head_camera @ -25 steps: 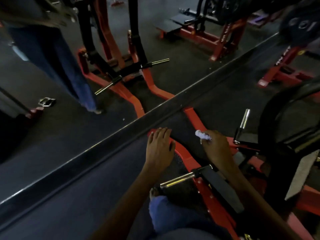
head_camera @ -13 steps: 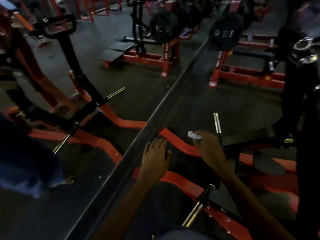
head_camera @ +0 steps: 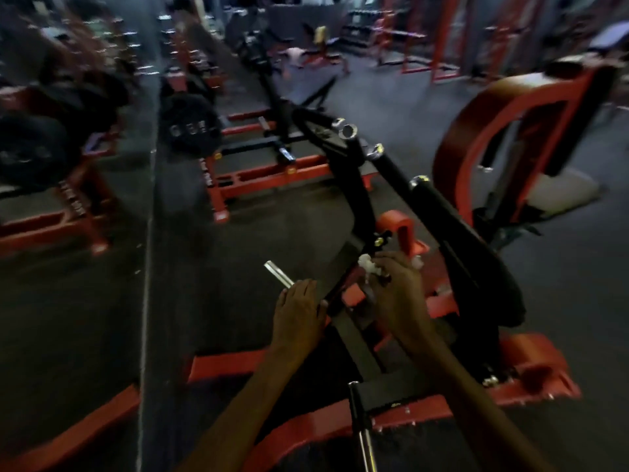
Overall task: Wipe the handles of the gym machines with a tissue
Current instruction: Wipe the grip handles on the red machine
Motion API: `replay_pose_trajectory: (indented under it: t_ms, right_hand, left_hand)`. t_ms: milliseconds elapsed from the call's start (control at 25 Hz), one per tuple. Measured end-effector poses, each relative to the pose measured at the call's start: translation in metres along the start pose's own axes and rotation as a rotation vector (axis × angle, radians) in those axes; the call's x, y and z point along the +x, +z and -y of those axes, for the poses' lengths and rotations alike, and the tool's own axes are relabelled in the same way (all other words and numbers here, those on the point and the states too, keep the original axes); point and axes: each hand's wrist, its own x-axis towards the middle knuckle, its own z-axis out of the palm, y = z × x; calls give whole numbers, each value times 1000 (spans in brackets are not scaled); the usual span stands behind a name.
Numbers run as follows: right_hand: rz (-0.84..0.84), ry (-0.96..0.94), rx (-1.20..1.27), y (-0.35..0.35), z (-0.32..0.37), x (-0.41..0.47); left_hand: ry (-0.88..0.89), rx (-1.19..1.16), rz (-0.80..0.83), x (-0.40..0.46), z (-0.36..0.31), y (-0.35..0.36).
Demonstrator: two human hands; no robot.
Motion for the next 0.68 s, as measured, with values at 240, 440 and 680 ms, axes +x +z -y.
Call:
replay_pose_trajectory:
  t_ms: [240,440,680]
  right_hand:
    - [-503,-6,-332,-73,45,23]
    - [-22,153,-614,-92,27,79]
    - [-268,49,-689,-123,25,-29]
  left_hand:
    - [471,-280,-25,95,-71,-10]
    - [779,-388,-75,150,-135,-12]
    - [870,-411,-54,180,-140,15]
